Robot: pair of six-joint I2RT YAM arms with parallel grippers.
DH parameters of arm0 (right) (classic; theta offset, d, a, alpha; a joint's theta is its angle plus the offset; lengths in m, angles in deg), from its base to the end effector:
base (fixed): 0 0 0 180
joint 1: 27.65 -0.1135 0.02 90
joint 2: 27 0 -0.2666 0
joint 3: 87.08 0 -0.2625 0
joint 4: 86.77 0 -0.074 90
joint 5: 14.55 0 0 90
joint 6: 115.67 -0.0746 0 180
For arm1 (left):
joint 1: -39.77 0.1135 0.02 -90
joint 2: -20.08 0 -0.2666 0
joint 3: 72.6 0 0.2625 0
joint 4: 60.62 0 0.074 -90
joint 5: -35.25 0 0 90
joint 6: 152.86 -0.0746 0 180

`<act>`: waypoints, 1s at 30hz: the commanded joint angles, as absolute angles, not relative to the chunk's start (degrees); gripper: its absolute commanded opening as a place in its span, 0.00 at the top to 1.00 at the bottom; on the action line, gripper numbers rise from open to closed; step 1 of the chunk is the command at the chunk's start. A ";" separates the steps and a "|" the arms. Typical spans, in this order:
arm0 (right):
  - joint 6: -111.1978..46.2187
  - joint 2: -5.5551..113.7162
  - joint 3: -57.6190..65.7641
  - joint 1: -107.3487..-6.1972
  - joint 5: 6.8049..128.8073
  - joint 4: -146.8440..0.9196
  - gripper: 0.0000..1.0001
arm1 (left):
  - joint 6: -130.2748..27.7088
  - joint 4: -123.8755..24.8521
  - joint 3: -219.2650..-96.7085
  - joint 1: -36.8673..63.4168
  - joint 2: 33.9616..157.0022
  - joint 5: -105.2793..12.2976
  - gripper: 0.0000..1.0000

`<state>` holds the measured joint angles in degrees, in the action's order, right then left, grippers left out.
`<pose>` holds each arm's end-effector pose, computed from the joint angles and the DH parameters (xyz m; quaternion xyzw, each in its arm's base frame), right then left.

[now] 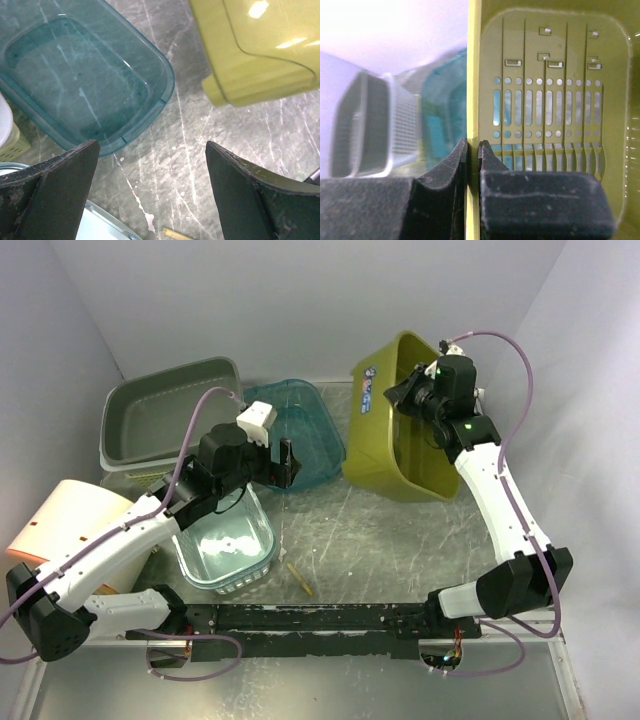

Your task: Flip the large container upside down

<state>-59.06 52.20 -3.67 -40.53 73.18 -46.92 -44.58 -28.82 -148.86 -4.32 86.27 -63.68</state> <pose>0.3482 0.0826 0.3971 0.1371 0.8198 0.2335 0.5046 0.2293 -0.2060 0.3486 0.1417 0.8141 -0.2346 0.5120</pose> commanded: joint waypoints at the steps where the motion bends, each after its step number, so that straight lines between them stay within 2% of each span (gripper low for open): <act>1: -65.91 53.30 -4.80 -39.24 60.34 -62.30 1.00 | -43.46 -32.01 -147.48 -4.38 83.96 -58.60 0.01; 9: -83.95 54.44 10.77 -25.74 37.37 -83.19 1.00 | -45.24 -30.27 -148.38 -4.42 83.03 -58.06 0.02; 14: -88.03 57.32 17.09 -21.58 30.57 -86.57 1.00 | -46.81 -27.43 -150.22 -4.43 86.56 -55.92 0.03; 18: -85.16 57.37 19.61 -18.23 30.99 -81.89 1.00 | -46.96 -28.75 -150.64 -4.40 88.01 -53.24 0.03; 20: -80.77 57.22 18.93 -16.63 33.23 -75.85 0.86 | -47.01 -29.10 -150.92 -4.43 88.56 -52.26 0.03; 22: -75.90 57.02 17.30 -15.56 37.45 -69.13 0.65 | -47.17 -29.19 -151.27 -4.39 89.16 -50.96 0.03; 24: -71.90 56.81 15.38 -15.26 41.25 -63.92 0.49 | -47.10 -29.52 -151.23 -4.42 89.70 -49.90 0.03; 28: -67.75 55.62 12.49 -15.25 47.05 -58.21 0.24 | -46.96 -30.60 -151.12 -4.43 90.21 -48.24 0.03; 30: -66.13 54.27 11.30 -15.34 50.34 -56.18 0.15 | -46.94 -31.30 -150.99 -4.43 90.10 -47.40 0.02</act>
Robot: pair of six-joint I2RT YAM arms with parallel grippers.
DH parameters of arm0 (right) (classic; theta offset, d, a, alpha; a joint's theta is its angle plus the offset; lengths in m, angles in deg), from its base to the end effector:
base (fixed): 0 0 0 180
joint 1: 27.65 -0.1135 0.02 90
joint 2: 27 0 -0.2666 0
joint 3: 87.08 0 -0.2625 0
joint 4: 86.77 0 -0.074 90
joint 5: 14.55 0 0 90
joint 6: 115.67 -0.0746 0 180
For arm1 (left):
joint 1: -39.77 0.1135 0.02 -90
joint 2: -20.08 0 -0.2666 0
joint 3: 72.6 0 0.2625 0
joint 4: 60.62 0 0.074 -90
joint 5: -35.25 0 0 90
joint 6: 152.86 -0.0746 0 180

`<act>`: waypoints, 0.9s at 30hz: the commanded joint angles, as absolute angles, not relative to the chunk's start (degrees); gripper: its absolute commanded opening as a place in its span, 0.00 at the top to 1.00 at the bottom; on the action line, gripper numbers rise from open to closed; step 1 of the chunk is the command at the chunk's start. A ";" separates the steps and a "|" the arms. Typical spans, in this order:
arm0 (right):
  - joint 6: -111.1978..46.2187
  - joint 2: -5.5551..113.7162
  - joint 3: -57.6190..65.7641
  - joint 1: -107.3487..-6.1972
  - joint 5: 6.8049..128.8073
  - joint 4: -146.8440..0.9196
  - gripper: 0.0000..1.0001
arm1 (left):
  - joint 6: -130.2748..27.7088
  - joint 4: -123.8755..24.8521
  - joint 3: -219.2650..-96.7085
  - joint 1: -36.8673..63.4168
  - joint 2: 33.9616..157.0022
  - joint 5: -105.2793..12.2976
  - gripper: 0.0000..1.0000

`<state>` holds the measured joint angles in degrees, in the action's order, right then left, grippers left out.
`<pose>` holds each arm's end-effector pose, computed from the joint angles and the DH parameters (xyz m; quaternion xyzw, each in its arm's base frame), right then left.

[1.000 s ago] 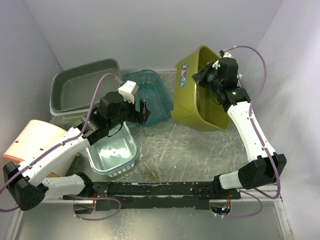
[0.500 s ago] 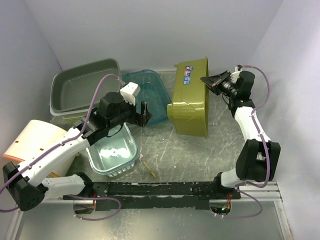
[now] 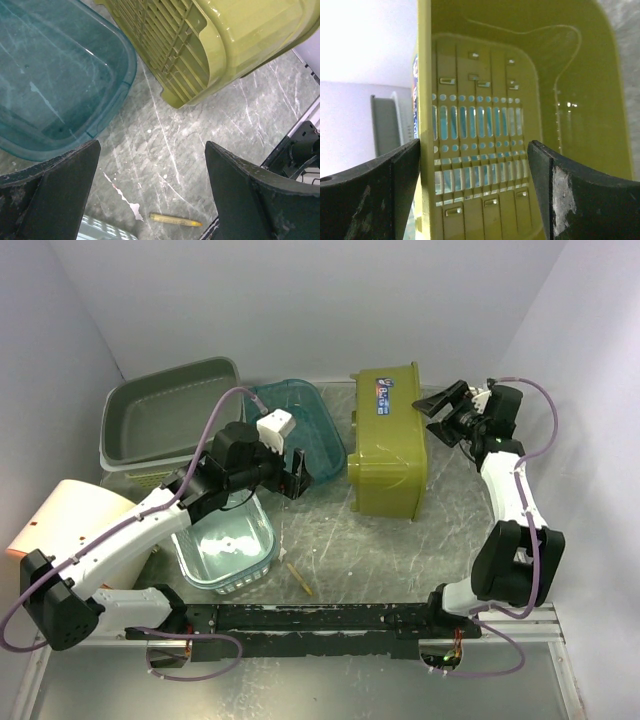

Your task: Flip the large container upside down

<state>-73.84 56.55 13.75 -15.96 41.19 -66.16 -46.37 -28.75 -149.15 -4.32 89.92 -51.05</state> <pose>0.3755 -0.0348 0.3011 0.2649 0.7774 0.3967 0.4100 0.2288 -0.2283 0.3313 0.2181 0.8152 -0.2938 0.4489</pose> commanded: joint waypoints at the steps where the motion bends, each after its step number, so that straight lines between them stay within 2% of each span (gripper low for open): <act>1: -65.20 53.59 10.52 -15.41 51.82 -55.22 0.12 | -46.95 -31.77 -150.88 -4.43 89.94 -47.03 0.02; 6: -57.76 50.37 4.68 -19.83 63.48 -48.64 0.07 | -46.25 -34.09 -149.99 -4.39 89.87 -45.30 0.02; 10: -52.04 52.14 -3.23 -30.53 80.06 -40.24 0.07 | -44.82 -38.23 -148.84 -4.43 90.75 -41.88 0.02; 17: -50.10 53.13 -5.12 -35.02 89.26 -37.02 0.13 | -38.15 -49.06 -144.16 -4.78 92.21 -37.35 0.00; 19: -49.33 52.63 -4.94 -34.98 90.27 -36.86 0.17 | -37.49 -49.08 -144.67 -4.86 93.28 -37.48 0.00; 21: -48.85 52.26 -4.72 -35.04 90.37 -36.85 0.27 | -37.40 -47.46 -146.23 -4.84 94.72 -37.30 0.00; 22: -48.51 52.15 -4.51 -35.07 89.85 -36.90 0.34 | -37.62 -46.23 -147.18 -4.87 95.64 -37.07 0.02; 24: -47.84 52.17 -4.33 -35.06 88.35 -36.99 0.53 | -37.31 -46.31 -147.86 -4.83 96.99 -36.35 0.06; 27: -47.43 52.43 -4.32 -34.99 87.63 -36.35 0.64 | -35.18 -51.59 -145.42 -4.87 97.45 -34.32 0.13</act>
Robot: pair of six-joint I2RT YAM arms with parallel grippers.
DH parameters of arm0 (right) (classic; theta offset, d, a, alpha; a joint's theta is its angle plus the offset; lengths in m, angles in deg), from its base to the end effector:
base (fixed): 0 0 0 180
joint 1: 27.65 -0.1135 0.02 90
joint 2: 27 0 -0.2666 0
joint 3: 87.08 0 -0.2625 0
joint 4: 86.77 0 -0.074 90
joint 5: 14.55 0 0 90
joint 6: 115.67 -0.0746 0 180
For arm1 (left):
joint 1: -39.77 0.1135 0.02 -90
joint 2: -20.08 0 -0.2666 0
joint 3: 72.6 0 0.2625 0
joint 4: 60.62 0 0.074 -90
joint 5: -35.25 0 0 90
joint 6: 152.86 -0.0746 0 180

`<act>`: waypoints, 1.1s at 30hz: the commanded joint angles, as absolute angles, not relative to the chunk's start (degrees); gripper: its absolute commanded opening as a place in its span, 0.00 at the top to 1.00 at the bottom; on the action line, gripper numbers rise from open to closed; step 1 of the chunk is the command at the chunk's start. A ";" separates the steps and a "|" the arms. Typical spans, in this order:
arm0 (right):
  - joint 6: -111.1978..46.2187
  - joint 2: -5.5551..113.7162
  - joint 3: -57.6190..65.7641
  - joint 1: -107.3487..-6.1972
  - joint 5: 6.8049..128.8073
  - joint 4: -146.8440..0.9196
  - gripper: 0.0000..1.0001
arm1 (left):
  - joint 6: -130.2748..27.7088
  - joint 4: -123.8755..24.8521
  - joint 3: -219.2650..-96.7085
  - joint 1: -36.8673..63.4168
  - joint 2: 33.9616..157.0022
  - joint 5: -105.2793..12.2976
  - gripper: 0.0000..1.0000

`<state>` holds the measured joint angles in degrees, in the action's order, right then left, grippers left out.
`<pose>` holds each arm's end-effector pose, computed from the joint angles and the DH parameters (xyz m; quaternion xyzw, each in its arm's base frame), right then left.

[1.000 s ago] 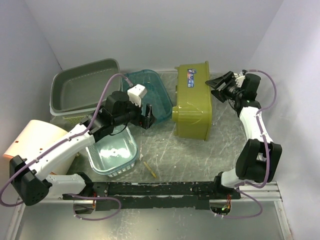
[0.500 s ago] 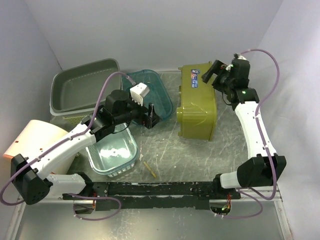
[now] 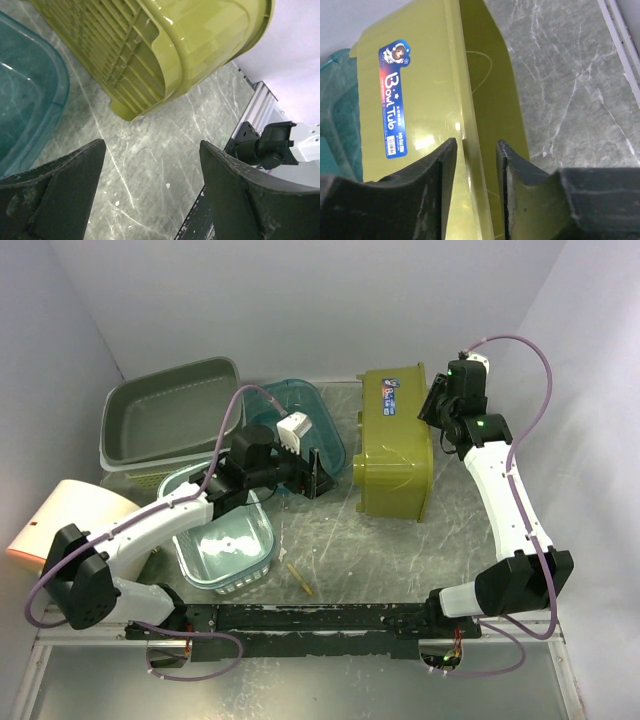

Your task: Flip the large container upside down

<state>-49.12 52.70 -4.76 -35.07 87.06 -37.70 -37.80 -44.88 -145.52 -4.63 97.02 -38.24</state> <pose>0.3470 0.0300 0.3809 0.1700 0.8509 0.0453 0.4950 0.2414 -0.2660 0.3056 0.2174 0.7841 -0.4209 0.4010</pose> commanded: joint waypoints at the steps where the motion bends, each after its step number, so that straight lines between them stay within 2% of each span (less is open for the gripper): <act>1: -47.30 52.53 -4.27 -35.02 87.56 -36.18 0.64 | -34.68 -53.06 -144.85 -4.82 97.75 -33.10 0.15; 7: -47.46 52.18 -3.04 -35.03 87.16 -36.32 0.66 | -32.64 -59.85 -144.45 -4.85 102.07 -24.86 0.26; 12: -47.57 52.36 -2.90 -34.95 87.16 -36.29 0.73 | -33.05 -61.81 -146.18 -4.87 106.23 -22.10 0.27; 26: -47.26 52.28 -2.35 -35.03 86.99 -36.22 0.73 | -33.76 -65.73 -153.52 -3.60 115.73 -18.27 0.30; 28: -47.35 52.28 -2.15 -35.03 86.96 -36.41 0.73 | -32.67 -66.92 -154.44 -3.55 117.13 -17.15 0.35; 30: -47.35 52.38 -2.12 -35.03 87.03 -36.43 0.74 | -31.83 -67.36 -155.99 -3.55 118.86 -15.47 0.51; 33: -47.57 52.63 -2.13 -34.96 87.39 -36.55 0.75 | -30.25 -68.05 -157.71 -3.56 120.88 -13.75 0.68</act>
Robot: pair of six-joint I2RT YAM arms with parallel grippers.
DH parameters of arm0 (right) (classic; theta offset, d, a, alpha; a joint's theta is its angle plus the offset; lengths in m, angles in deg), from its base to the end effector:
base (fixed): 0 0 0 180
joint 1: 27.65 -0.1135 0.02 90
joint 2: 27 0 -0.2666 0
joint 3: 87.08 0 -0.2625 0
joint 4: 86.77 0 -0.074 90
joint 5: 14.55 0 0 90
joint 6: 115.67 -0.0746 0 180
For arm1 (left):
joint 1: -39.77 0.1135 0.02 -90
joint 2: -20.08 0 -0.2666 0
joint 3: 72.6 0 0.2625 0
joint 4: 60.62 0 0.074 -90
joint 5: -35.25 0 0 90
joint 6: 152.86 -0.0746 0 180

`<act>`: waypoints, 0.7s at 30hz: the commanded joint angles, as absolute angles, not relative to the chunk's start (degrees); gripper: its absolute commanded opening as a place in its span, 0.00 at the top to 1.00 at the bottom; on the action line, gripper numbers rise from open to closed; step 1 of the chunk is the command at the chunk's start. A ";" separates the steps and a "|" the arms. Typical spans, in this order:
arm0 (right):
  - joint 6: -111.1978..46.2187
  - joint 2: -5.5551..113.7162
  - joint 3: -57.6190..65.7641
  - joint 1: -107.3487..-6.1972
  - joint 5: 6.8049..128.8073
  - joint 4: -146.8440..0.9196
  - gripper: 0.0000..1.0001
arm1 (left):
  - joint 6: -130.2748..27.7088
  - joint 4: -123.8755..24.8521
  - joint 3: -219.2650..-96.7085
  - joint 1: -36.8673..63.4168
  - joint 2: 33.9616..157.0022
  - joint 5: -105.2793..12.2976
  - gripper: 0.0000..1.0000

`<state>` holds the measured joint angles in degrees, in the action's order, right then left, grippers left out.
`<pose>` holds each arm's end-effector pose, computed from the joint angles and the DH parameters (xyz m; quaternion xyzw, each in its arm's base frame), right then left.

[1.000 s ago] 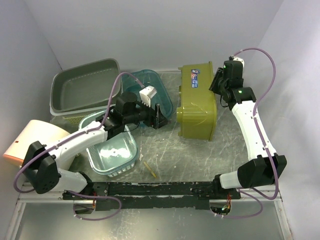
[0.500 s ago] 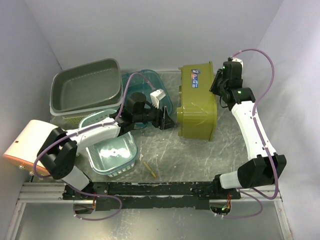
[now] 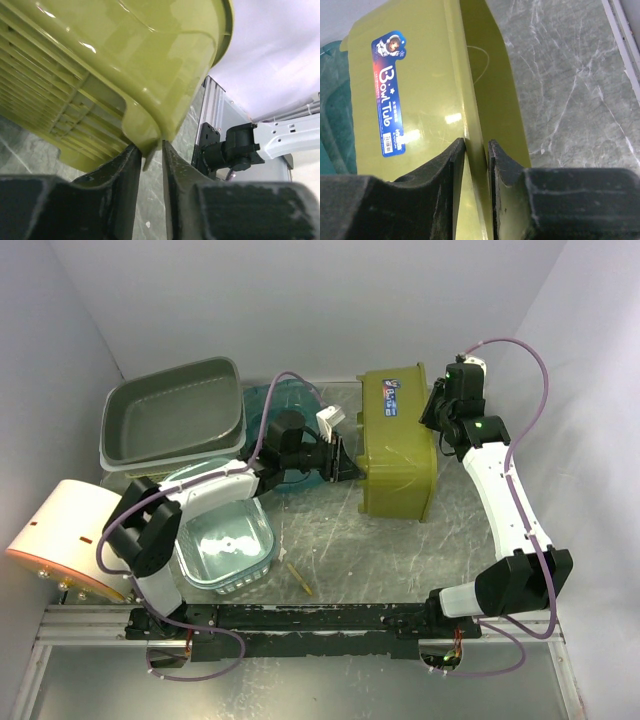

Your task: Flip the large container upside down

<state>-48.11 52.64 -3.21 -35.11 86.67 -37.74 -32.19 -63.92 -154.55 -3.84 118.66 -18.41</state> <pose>0.3468 0.0308 0.3711 0.1603 0.8591 0.0406 0.4843 0.2894 -0.3367 0.2711 0.2762 0.7187 -0.5508 0.3221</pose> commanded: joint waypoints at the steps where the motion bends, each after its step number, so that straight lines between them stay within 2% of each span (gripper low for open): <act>1: -47.62 52.67 -2.12 -34.94 87.40 -36.60 0.76 | -29.96 -68.21 -157.93 -3.56 121.15 -13.56 0.71; 3: -47.69 52.72 -2.08 -34.94 87.68 -36.58 0.77 | -29.75 -68.23 -158.14 -3.56 121.13 -14.06 0.74; 9: -48.16 51.87 -0.28 -34.37 88.80 -37.60 0.83 | -31.07 -64.83 -162.26 -3.56 121.59 -14.55 0.93; 16: -51.01 49.34 3.84 -31.00 91.28 -39.19 0.81 | -34.21 -57.83 -171.62 -3.58 123.27 -15.80 0.93; 21: -54.01 46.92 8.26 -26.58 91.35 -40.39 0.75 | -34.49 -57.36 -176.78 -4.48 125.14 -14.55 0.93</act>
